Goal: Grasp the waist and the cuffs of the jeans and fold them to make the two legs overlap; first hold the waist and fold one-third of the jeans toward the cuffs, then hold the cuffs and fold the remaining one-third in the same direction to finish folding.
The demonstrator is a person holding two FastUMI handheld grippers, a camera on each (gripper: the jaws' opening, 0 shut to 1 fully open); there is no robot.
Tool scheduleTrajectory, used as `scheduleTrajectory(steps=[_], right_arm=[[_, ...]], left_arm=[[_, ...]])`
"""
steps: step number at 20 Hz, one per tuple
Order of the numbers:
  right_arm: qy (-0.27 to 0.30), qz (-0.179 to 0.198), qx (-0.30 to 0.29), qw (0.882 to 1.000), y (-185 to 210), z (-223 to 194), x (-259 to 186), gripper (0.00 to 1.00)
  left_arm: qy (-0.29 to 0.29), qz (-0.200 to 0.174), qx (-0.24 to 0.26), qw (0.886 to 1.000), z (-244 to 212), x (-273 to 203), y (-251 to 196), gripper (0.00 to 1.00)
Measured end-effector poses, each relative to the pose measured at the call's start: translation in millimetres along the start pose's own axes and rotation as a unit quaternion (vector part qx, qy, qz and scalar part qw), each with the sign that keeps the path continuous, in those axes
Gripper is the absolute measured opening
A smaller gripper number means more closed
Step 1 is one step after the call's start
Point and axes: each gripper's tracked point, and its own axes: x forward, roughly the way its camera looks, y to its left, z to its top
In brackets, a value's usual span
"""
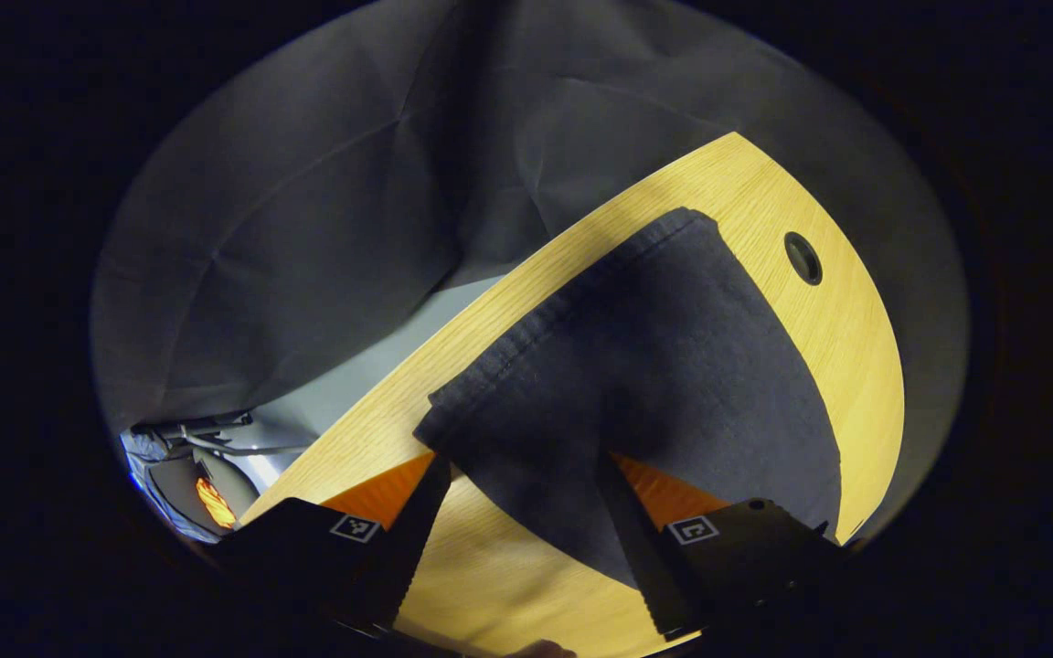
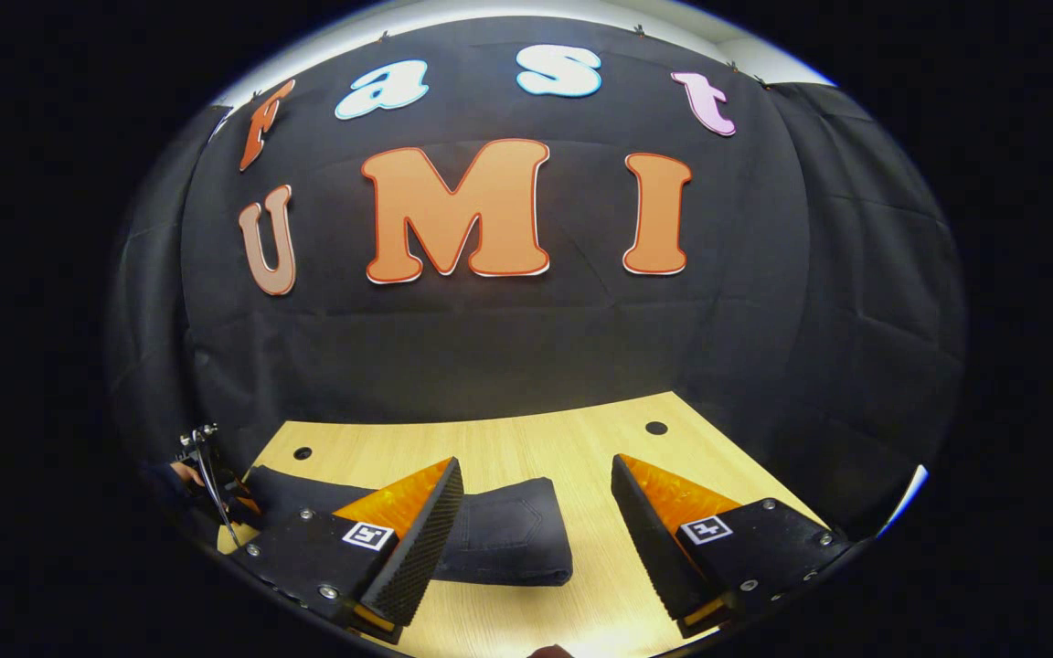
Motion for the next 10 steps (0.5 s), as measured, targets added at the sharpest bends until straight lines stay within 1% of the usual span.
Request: scheduleTrajectory(steps=[2,3,4,5,6,7,8,9,10], right_arm=[[0.000,0.008,0.003,1.000,-1,-1,0,0.98],[0.002,0.009,0.003,1.000,-4,-5,1,0.98],[0.005,0.010,0.004,1.000,-6,-6,3,0.98],[0.007,0.010,0.006,1.000,-9,-8,2,0.98],[0.009,0.014,0.009,1.000,-10,-9,2,0.98],[0.011,0.014,0.011,1.000,-13,-10,2,0.98],[0.011,0.017,0.010,1.000,-15,-10,1,0.98],[0.009,0.017,0.006,1.000,-19,-8,1,0.98],[0.007,0.017,0.001,1.000,-24,-6,2,0.98]], left_arm=[[-0.001,-0.001,-0.003,1.000,-4,0,0,0.96],[-0.005,-0.006,0.001,1.000,-2,-1,-4,0.90],[-0.020,-0.016,0.012,1.000,1,-2,-8,0.87],[-0.043,-0.031,0.025,0.998,5,1,-14,0.61],[-0.058,-0.050,0.015,0.997,6,3,-22,0.35],[-0.073,-0.056,0.026,0.995,7,4,-28,0.08],[-0.080,-0.063,0.024,0.995,3,4,-25,0.08],[-0.085,-0.069,0.031,0.993,4,3,-21,0.02],[-0.096,-0.081,0.028,0.992,5,2,-24,0.03]])
